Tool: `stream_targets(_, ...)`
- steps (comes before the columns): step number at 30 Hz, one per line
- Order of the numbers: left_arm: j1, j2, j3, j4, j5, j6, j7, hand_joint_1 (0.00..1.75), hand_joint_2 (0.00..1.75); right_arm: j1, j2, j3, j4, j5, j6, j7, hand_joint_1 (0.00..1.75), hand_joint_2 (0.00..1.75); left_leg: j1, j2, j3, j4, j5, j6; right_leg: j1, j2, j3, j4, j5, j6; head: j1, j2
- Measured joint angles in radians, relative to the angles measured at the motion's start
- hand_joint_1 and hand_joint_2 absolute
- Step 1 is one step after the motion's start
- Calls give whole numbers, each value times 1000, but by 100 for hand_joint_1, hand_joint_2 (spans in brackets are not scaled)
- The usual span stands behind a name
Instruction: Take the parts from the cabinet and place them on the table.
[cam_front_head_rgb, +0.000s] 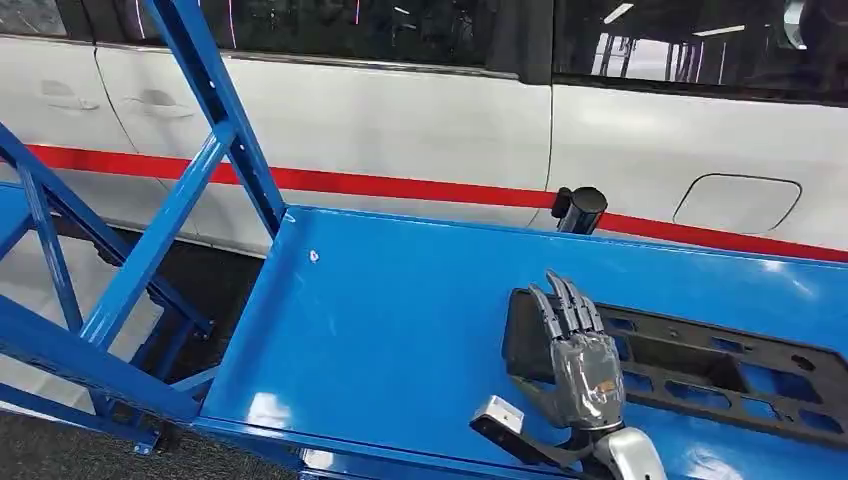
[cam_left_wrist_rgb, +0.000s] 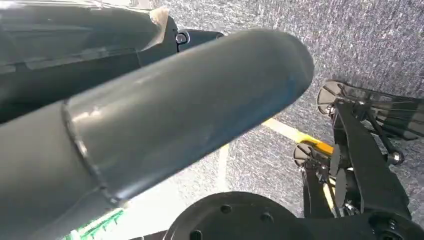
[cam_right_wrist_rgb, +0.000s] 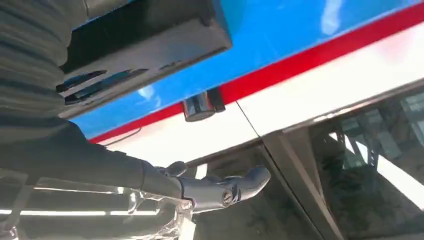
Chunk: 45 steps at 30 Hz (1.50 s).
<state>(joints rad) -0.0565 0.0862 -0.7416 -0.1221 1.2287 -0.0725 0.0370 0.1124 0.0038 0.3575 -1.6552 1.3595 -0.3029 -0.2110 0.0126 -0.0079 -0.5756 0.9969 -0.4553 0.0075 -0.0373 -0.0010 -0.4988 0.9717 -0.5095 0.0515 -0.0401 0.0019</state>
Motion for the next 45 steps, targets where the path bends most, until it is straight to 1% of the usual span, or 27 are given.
stream_targets(2, 0, 1, 0, 0, 8, 0, 0, 0, 0, 2, -2, -10, 1, 7, 11, 17, 0, 175, 0, 0, 0, 0, 0, 0, 0, 0, -4, 0, 0, 0, 0, 0)
stream_targets(8, -1, 9, 0, 0, 19, 1, 3, 0, 0, 40, -16, -60, 11, 21, 5, 66, 0, 175, -1, 0, 0, 0, -1, 0, -1, 0, -6, 0, -2, 2, 0, 0)
stream_targets(12, -1, 14, 0, 0, 29, 1, 3, 0, 0, 60, -27, -103, 24, 20, -10, 72, 0, 175, -2, 0, 1, 0, -1, 0, -1, 0, -6, 0, -2, 2, 0, 0)
stream_targets(18, -2, 17, -1, 0, 33, 1, 3, 0, 0, 63, -33, -127, 32, 23, -13, 79, 0, 175, -2, 0, 3, 0, -1, 0, -1, 0, -5, -1, -2, 3, 0, 0)
stream_targets(21, -2, 17, -3, 0, 44, 1, 3, 0, 0, 62, -30, -152, 36, 39, -16, 87, 0, 175, -2, 0, 3, 0, -1, 0, -1, 0, -4, 0, -2, 2, 0, 0)
stream_targets(29, -3, 17, -29, 0, 65, 1, 3, 0, 0, 54, -5, -245, 50, 70, -16, 84, 0, 175, -2, 0, 5, 0, -1, 0, -1, 0, -2, 0, -2, 2, 0, 0)
stream_targets(32, -4, 18, -36, 0, 72, 0, 3, 0, 0, 46, 5, -286, 55, 93, -33, 77, 0, 175, -2, 0, 5, 0, -1, 0, -1, 0, -1, 0, -2, 3, 0, 0)
stream_targets(37, -8, 22, -63, 2, 94, -1, 3, 0, 0, 7, 33, -350, 68, 151, -42, 61, 0, 175, -2, 0, 5, 0, -1, 0, -1, 0, -1, 0, -2, 3, 0, 0)
stream_targets(45, -12, 23, -89, 5, 112, -1, 6, 0, 0, -36, 62, -385, 88, 174, -31, 60, 0, 175, -2, 0, 4, 0, 0, 0, -1, 0, 1, 0, -2, 3, 0, 0)
